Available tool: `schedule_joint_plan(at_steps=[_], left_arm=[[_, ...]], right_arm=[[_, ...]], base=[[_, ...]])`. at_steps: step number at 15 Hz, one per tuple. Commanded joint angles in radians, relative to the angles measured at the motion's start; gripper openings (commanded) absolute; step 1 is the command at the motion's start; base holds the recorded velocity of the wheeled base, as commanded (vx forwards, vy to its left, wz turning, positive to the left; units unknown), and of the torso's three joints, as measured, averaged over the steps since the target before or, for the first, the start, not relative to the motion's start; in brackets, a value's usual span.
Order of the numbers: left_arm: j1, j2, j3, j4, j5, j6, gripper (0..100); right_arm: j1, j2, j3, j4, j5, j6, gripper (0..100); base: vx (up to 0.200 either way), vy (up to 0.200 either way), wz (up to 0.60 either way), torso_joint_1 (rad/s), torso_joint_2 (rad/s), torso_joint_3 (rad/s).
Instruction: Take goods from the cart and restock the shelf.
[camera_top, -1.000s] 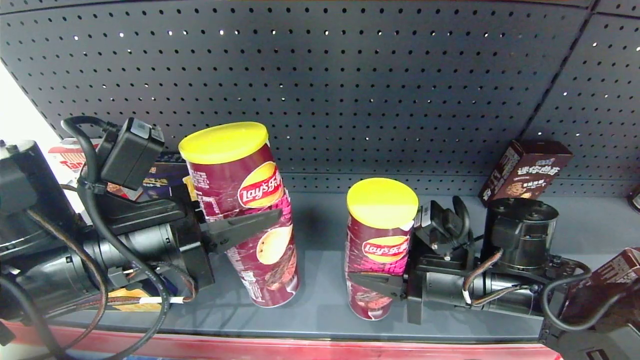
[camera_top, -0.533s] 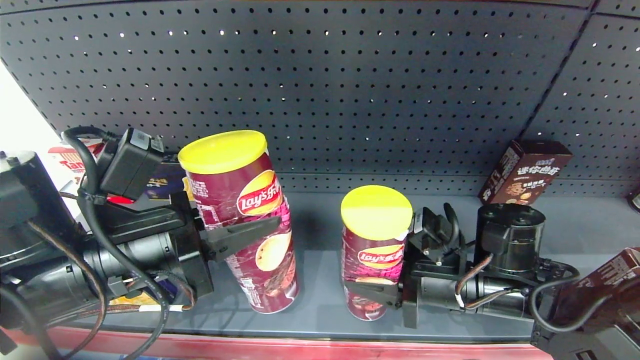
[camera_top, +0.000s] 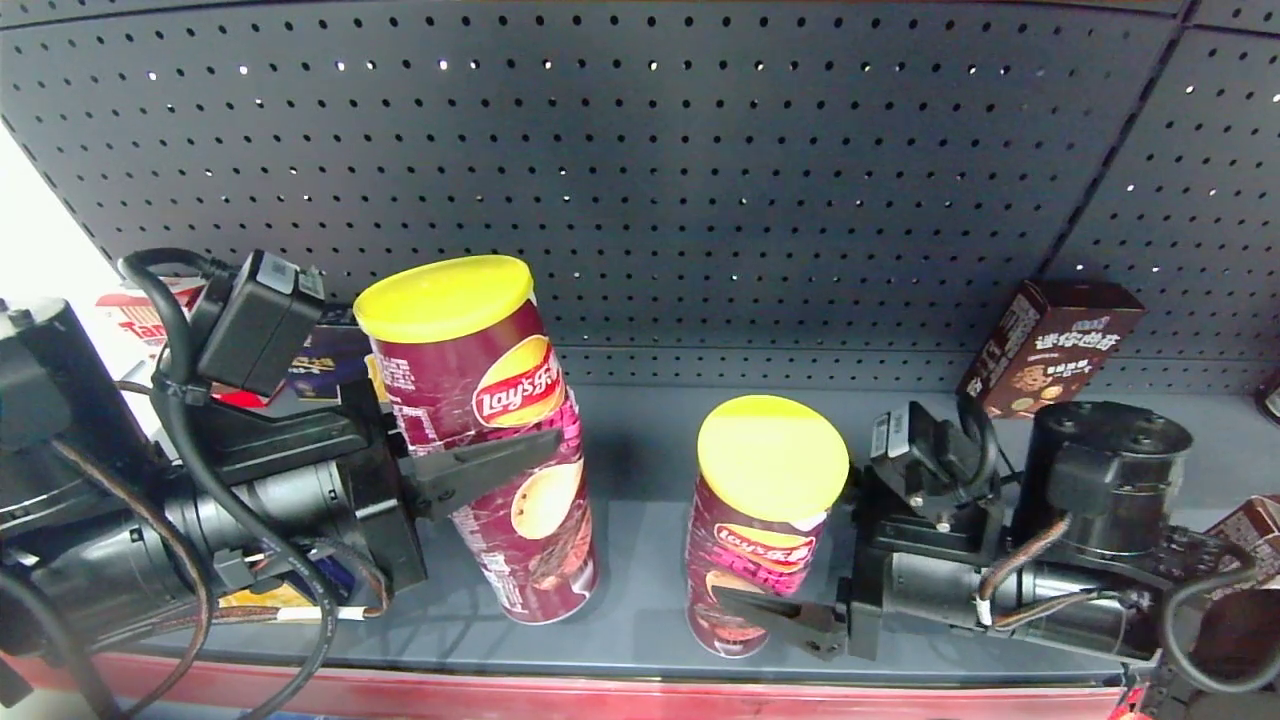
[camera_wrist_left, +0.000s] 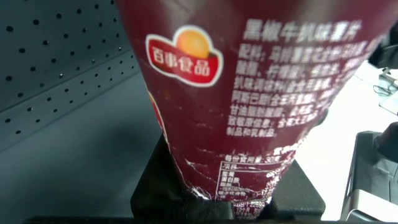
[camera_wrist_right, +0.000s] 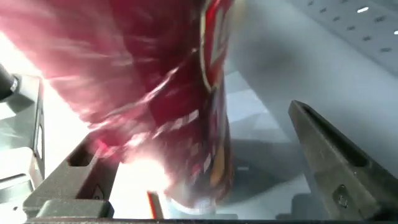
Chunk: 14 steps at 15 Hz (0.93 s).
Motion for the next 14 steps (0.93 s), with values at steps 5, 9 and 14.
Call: schedule_joint_plan(at_steps=[5,9,14], left_arm=[[0.0,-0.006,-0.002,0.0,0.0,-0.001,0],[-0.001,-0.012,-0.002,-0.002,-0.002,-0.001,0],[0.0,-0.018,-0.008,0.0,-0.002,-0.001,0]], right_arm=[[-0.009,-0.407,0.084,0.134,-0.043,0.001,100],[-0.007,-0.716,0.084,0.39,-0.295,0.001,100],[-0.013,-1.129,0.155,0.869,-0.557,0.041,100]], base=[[0.0,0.0,0.0,0.0,0.0,0.0],[0.0,0.0,0.0,0.0,0.0,0.0],[0.0,0.0,0.0,0.0,0.0,0.0]])
